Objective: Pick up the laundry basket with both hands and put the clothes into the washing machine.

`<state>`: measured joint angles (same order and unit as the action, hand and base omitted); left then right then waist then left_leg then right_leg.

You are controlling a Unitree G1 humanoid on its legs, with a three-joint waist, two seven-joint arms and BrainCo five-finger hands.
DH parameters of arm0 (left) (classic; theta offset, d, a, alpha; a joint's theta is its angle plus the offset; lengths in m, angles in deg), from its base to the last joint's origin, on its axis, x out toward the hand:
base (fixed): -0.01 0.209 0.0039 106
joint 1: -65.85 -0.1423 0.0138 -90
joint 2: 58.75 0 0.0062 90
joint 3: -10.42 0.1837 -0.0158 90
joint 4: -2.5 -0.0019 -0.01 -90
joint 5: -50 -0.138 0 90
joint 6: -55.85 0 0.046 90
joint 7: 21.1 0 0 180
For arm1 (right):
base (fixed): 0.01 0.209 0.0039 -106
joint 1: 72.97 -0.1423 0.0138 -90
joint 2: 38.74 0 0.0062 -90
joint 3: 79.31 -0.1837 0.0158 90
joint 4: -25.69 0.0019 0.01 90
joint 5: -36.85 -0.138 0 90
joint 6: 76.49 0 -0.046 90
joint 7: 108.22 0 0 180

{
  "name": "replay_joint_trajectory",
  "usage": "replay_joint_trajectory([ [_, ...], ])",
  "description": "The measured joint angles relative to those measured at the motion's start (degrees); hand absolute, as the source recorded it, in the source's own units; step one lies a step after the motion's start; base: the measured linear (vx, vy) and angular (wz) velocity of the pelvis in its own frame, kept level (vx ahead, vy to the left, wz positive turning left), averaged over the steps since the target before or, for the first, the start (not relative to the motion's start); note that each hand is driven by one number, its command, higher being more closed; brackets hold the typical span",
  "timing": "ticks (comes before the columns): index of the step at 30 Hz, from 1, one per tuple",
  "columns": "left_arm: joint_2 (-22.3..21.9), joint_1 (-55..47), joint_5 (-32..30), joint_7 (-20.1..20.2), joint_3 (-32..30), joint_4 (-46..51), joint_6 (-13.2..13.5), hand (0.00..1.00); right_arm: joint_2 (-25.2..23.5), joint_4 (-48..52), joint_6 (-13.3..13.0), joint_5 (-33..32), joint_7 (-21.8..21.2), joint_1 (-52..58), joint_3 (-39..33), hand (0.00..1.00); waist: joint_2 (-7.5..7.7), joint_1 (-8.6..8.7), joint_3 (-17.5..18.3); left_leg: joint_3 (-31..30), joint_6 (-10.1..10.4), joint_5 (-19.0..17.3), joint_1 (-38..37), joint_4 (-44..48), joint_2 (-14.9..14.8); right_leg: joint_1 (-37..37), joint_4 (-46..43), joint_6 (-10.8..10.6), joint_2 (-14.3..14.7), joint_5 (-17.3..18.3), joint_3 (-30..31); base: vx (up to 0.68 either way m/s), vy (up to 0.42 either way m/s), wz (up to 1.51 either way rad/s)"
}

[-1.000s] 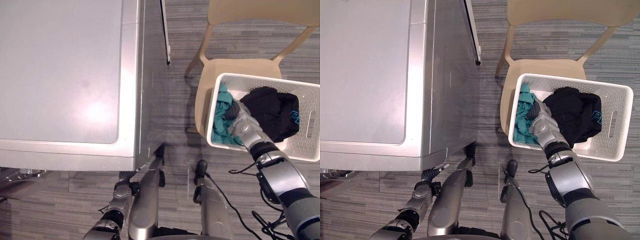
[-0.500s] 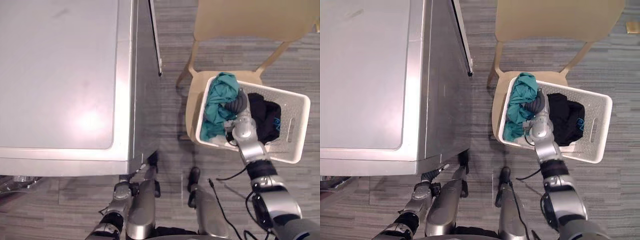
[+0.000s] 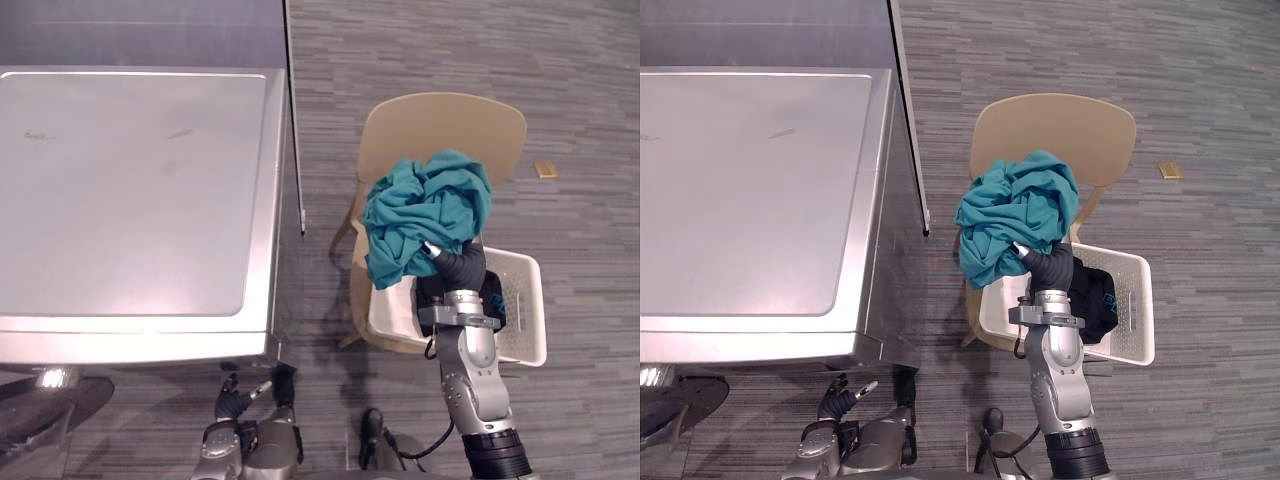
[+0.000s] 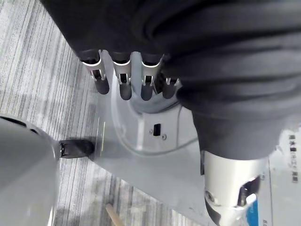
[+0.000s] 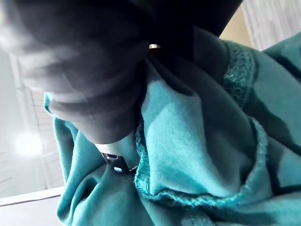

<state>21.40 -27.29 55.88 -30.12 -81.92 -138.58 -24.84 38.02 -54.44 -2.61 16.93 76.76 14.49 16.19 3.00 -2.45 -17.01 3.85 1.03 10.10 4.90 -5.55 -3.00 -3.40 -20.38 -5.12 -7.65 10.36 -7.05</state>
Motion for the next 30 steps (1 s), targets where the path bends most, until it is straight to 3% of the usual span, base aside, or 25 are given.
replay_joint_trajectory([
  [2,0.2,0.9,-0.1,0.1,-0.6,0.1,0.2,0.0,-0.1,1.9,-0.2,0.1,0.1,0.8,-0.7,1.0,-0.14,0.38,0.0,-3.9,-0.5,0.9,1.7,0.1,0.3,-2.2,-10.8,2.2,0.0,3.1,4.1,-0.03,-0.024,1.42],
  [3,0.9,1.4,-0.1,0.1,-0.6,1.5,0.3,0.0,0.0,2.9,-1.1,0.2,0.3,0.9,-1.2,1.0,0.45,0.11,0.2,-6.9,-0.5,1.2,3.7,2.7,1.7,-2.5,-21.1,1.2,-0.4,5.1,8.9,0.03,-0.118,1.6],
  [4,1.1,1.2,-0.1,-0.1,-1.2,2.4,0.4,0.0,0.3,2.8,-1.1,0.3,0.3,-0.1,-0.9,1.0,0.84,-0.81,0.4,-8.0,-0.3,1.0,5.6,5.0,2.5,-1.3,-22.8,1.1,-0.4,5.1,12.2,0.02,-0.155,1.39],
  [6,1.1,0.3,-0.1,-1.5,-3.3,4.8,1.1,0.0,0.4,2.5,-1.2,0.4,0.8,-4.1,1.3,1.0,1.01,-3.08,0.6,-9.4,0.2,0.8,10.1,9.4,3.5,1.3,-17.8,-0.2,-0.3,6.4,16.8,-0.12,-0.248,0.52],
  [7,1.1,-0.4,-0.1,-2.2,-3.8,6.1,1.3,0.0,0.4,2.0,-1.3,0.4,1.2,-6.4,2.4,1.0,0.88,-3.55,0.6,-10.0,0.9,1.3,12.1,10.3,3.2,2.3,-14.2,-0.6,-0.1,9.8,16.1,-0.27,-0.367,0.25],
  [9,0.3,-1.5,0.3,-2.9,-4.5,8.0,1.3,0.0,1.2,-0.7,-1.3,0.4,1.3,-10.2,4.0,1.0,0.08,-3.79,0.9,-11.9,2.2,3.4,15.9,11.1,1.8,3.1,-7.8,1.2,1.3,14.8,13.1,-0.38,-0.401,0.25],
  [10,-0.6,-2.0,0.8,-3.6,-3.7,10.8,1.3,0.0,2.7,-2.1,-1.3,0.4,1.4,-12.0,4.1,1.0,-1.52,-3.81,0.5,-13.6,0.2,5.2,17.3,9.9,0.2,3.2,-5.8,1.7,3.7,16.8,10.9,-0.39,-0.338,0.43],
  [11,-1.4,-2.1,1.1,-3.7,-2.9,12.1,1.3,0.0,4.0,-2.4,-1.2,0.4,1.6,-12.3,4.1,1.0,-3.2,-3.79,-0.1,-14.6,-1.8,6.5,17.2,8.3,-1.1,3.2,-5.4,2.1,5.6,16.6,10.1,-0.42,-0.32,0.81],
  [12,-1.9,-1.8,2.0,-3.7,-0.2,14.0,1.4,0.0,6.8,-2.4,-1.1,0.4,2.3,-11.5,3.7,1.0,-6.07,-3.11,-0.7,-13.1,-6.0,1.7,16.6,3.9,-3.5,3.4,-4.2,4.1,8.5,14.9,6.9,-0.42,-0.288,1.44],
  [13,-2.4,-0.1,2.4,-3.5,2.3,16.0,1.3,0.0,8.3,-3.0,-1.0,0.5,2.5,-11.1,2.7,1.0,-5.41,-2.21,-1.3,-9.6,-6.4,-9.5,17.0,3.1,-2.9,2.8,-2.9,5.9,6.6,13.2,2.9,-0.41,-0.253,1.55],
  [15,-3.4,-0.5,2.4,-3.5,3.5,21.4,1.6,0.0,8.5,-4.4,-0.6,1.3,2.4,-11.5,1.8,1.0,-3.37,-1.59,-1.9,-5.7,-4.1,-7.9,17.2,14.0,0.1,1.1,-2.5,7.2,3.2,11.0,-0.7,-0.39,-0.226,1.22],
  [17,-3.3,-1.9,2.4,-3.5,4.6,27.8,2.0,0.0,8.6,-3.7,-1.0,1.5,2.2,-11.4,1.9,1.0,-3.8,-1.34,-1.3,-2.7,-3.4,-8.5,14.5,21.1,0.0,-0.8,-0.6,8.1,2.6,7.8,-1.8,-0.34,-0.193,0.64],
  [18,-3.3,-2.5,2.4,-3.5,4.8,32.2,2.7,0.0,8.9,-3.7,-0.9,1.5,1.8,-11.0,2.4,1.0,-4.71,-1.2,-0.8,-2.1,-1.1,-10.5,11.5,24.9,-0.7,-1.9,0.6,8.7,2.9,6.2,-3.0,-0.26,-0.095,0.35],
  [20,-3.0,-2.3,2.4,-3.3,5.9,38.1,4.4,0.0,8.9,-3.7,-0.9,1.5,0.2,-10.3,3.3,1.0,-5.41,-1.08,-0.4,-2.1,0.6,-15.2,5.3,27.2,-1.9,-2.8,2.3,9.2,3.6,4.4,-4.2,-0.29,-0.068,0.55],
  [22,-2.4,-1.7,2.4,-2.7,8.7,42.2,5.7,0.0,8.9,-2.8,-0.8,1.4,-1.3,-9.1,5.0,1.0,-5.77,-0.26,0.0,-1.9,0.8,-16.3,-0.5,22.8,-2.4,-2.8,3.6,9.1,3.9,3.2,-6.5,-0.22,-0.012,0.76],
  [23,-2.6,-1.2,2.1,-1.9,12.8,45.6,6.3,0.0,8.9,-0.2,-0.8,1.5,-3.1,-7.6,6.4,1.0,-7.46,0.44,1.3,-2.0,1.0,-16.1,-4.5,13.5,-3.7,-2.9,4.4,8.6,4.9,2.0,-9.3,-0.13,0.045,0.69],
  [30,-2.5,3.9,0.2,-1.1,19.4,50.8,7.3,0.0,6.1,0.4,1.1,2.4,-6.5,-6.8,15.5,1.0,-7.81,-0.11,5.5,-2.0,1.9,-16.1,-6.8,9.4,-2.7,-2.7,4.7,6.2,3.5,-0.7,-10.0,-0.1,0.112,0.14],
])
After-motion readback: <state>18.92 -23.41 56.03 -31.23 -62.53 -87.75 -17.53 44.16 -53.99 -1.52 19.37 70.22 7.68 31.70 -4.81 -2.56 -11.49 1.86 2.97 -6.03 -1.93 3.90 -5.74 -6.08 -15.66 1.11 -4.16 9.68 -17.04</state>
